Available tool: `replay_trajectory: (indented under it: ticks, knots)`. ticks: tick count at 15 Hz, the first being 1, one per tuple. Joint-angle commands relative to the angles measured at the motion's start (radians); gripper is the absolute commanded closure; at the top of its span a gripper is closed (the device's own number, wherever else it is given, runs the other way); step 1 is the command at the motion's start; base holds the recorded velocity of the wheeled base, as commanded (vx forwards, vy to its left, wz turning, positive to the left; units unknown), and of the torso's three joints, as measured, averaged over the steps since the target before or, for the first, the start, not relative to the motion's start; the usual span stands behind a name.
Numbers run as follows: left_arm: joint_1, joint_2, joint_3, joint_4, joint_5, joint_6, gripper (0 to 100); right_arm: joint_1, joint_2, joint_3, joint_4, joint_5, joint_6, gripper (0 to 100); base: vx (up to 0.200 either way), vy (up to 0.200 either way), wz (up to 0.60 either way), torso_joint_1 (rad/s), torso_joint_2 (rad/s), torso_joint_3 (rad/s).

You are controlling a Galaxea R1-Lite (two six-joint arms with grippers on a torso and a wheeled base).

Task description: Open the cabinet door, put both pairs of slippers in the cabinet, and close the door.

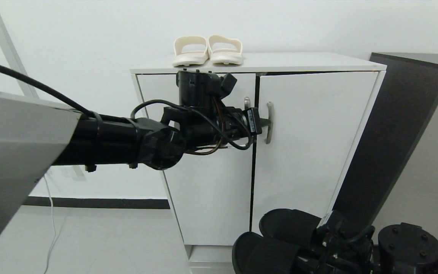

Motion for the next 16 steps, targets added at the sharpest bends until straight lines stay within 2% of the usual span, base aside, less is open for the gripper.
replay_trajectory:
  ticks: [1, 4, 6, 9, 16]
  knots:
    - [-0.016, -0.099, 0.096, -0.02, 0.001, 0.001, 100, 0.009, -0.003, 0.004, -0.002, -0.001, -0.001, 100, 0.0, 0.0, 0.0, 0.0, 0.0, 0.0]
    - [-0.013, -0.19, 0.19, -0.026, -0.001, 0.003, 100, 0.01, -0.004, 0.011, -0.002, -0.001, -0.021, 100, 0.0, 0.0, 0.0, 0.0, 0.0, 0.0]
    - [0.03, -0.202, 0.193, -0.026, -0.01, 0.0, 100, 0.012, -0.004, 0.011, -0.002, -0.001, -0.027, 100, 0.0, 0.0, 0.0, 0.0, 0.0, 0.0]
    - [0.058, -0.13, 0.122, -0.026, -0.012, 0.0, 100, 0.015, -0.004, 0.012, -0.003, -0.004, -0.029, 100, 0.0, 0.0, 0.0, 0.0, 0.0, 0.0]
    - [0.058, 0.019, -0.063, -0.015, -0.009, -0.008, 100, 0.049, -0.024, 0.026, -0.002, 0.002, -0.024, 100, 0.0, 0.0, 0.0, 0.0, 0.0, 0.0]
